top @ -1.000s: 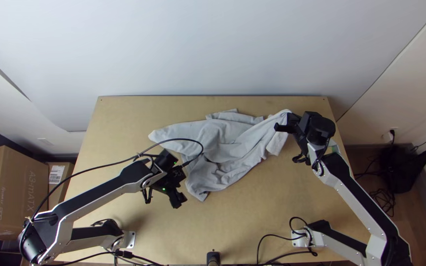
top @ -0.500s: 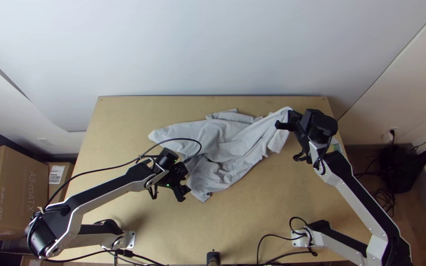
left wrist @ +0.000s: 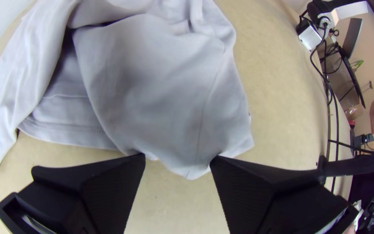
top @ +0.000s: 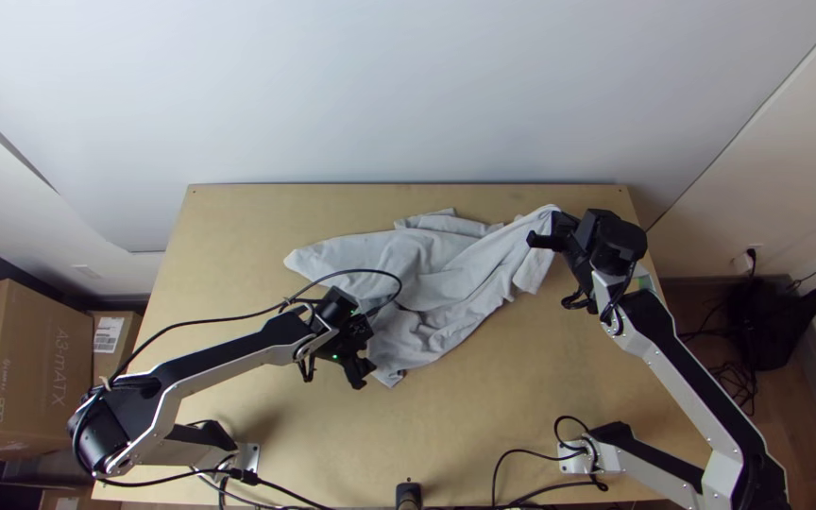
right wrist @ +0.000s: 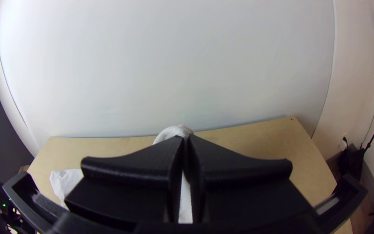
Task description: Fold the t-shirt
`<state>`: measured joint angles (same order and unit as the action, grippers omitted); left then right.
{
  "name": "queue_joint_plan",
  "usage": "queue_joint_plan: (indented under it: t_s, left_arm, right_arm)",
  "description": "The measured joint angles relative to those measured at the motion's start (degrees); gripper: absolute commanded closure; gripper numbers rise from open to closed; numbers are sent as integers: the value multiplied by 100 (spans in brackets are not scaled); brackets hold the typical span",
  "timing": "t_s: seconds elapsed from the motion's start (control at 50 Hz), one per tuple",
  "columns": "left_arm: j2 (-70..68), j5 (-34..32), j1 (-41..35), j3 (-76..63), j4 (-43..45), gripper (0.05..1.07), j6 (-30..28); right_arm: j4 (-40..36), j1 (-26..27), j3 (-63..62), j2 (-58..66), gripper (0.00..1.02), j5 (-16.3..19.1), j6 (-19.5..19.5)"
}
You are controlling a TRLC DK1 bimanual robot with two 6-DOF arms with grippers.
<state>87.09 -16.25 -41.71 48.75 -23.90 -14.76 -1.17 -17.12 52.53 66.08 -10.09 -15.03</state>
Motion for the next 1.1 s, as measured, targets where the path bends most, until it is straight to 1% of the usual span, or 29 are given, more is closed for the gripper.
queue_joint_plan:
  t_s: [0.02, 0.12, 0.16, 0.18, 0.3, 0.4, 0.46, 0.54, 0.6, 0.64, 0.68, 0.76, 0.88, 0.94, 0.98, 1.04, 1.1]
  left_arm:
    - [46, 0, -20, 4, 39, 40, 17]
    - [153, 4, -83, 35, 302, 88, 125]
    - [197, 2, -83, 35, 431, 101, 221]
    - [216, 2, -83, 35, 452, 105, 267]
    - [254, 2, -46, 35, 498, 104, 544]
    - [85, -2, 197, 35, 389, 104, 732]
    - [-238, -2, 520, 35, 299, 104, 850]
    - [-739, 94, 1141, 175, -61, 104, 1051]
    - [-1010, 393, 1565, 498, -584, 104, 1200]
    - [-1161, 584, 1816, 688, -754, 104, 1272]
    - [-1327, 684, 2057, 824, -914, 104, 1349]
    - [-1698, 855, 2483, 975, -1239, 104, 1401]
    - [-2024, 1204, 2951, 1287, -1755, 105, 1458]
    - [-2079, 1314, 3204, 1510, -1947, 105, 1482]
    - [-2085, 1401, 3379, 1683, -1996, 105, 1497]
    - [-2070, 1617, 3663, 1967, -2061, 105, 1523]
    - [-2015, 1847, 3943, 2295, -2107, 105, 1572]
  right_arm:
    - [0, 0, 0, 0, 100, 0, -2]
    - [-9, 0, 0, -11, 100, 0, 0]
    - [-22, 2, 2, -33, 100, 0, 0]
    - [-35, 2, 2, -44, 100, 0, 0]
    - [-149, 20, 2, -129, 100, 0, 0]
    - [-535, 74, 15, -201, 100, 4, 2]
    - [-780, 94, 15, -234, 100, 22, 0]
    - [-1080, 109, 15, -306, 100, 87, 2]
    - [-1290, 109, 15, -393, 100, 160, 2]
    - [-1456, 109, 48, -448, 100, 221, 2]
    - [-1729, 114, 131, -479, 100, 391, 9]
    - [-2140, 118, 330, -492, 100, 846, 26]
    - [-2855, 118, 732, -452, 100, 1585, 24]
    - [-3342, 118, 1060, -313, 100, 1956, 22]
    - [-3637, 118, 1294, -162, 100, 2122, 28]
    - [-3891, 122, 1585, 107, 100, 2210, 101]
    - [-3993, 245, 1825, 474, 100, 2271, 188]
